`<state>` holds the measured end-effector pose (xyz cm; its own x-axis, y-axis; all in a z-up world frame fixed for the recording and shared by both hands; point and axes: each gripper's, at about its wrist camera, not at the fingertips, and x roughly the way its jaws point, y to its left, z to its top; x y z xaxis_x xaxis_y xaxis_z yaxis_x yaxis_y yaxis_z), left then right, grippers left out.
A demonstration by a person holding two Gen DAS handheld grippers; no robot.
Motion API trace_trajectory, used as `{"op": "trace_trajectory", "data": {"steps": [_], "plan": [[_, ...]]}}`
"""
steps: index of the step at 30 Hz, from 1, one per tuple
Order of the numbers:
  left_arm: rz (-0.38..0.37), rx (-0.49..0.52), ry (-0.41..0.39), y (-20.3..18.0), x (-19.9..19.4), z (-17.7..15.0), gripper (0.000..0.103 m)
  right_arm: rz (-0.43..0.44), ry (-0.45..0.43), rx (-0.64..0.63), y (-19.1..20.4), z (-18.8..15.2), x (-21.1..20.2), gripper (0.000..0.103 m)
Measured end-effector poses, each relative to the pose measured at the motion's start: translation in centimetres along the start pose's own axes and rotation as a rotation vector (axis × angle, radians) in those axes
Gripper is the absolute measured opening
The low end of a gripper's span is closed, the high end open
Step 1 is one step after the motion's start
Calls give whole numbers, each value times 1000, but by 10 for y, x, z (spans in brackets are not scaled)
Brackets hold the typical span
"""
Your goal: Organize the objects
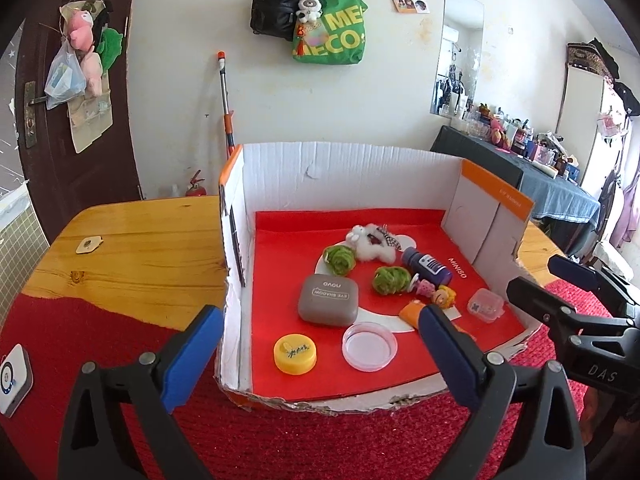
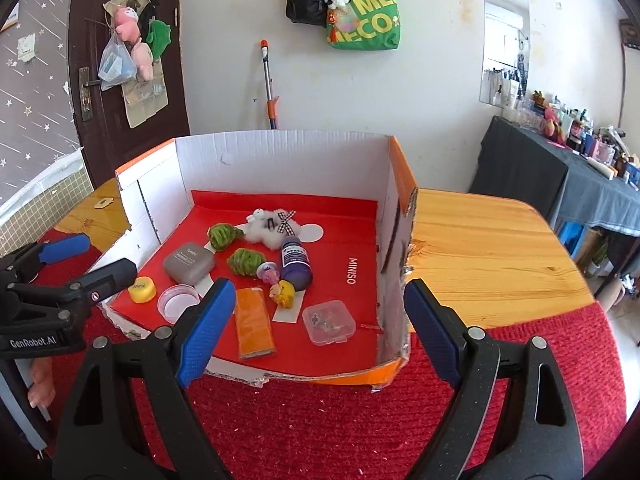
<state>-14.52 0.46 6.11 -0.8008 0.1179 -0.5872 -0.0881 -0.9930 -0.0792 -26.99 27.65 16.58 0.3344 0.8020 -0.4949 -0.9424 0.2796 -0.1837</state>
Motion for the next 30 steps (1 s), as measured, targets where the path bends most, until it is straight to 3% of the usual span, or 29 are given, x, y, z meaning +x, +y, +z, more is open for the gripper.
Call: {"op": "trace_trajectory", "data": {"steps": [16, 30], "plan": [[59, 6, -16, -1, 16, -13, 103, -6, 6, -13, -1, -12, 19, 86], [66, 7, -43, -4, 13, -14, 103, 2, -2, -18, -2, -15, 20, 87]]}}
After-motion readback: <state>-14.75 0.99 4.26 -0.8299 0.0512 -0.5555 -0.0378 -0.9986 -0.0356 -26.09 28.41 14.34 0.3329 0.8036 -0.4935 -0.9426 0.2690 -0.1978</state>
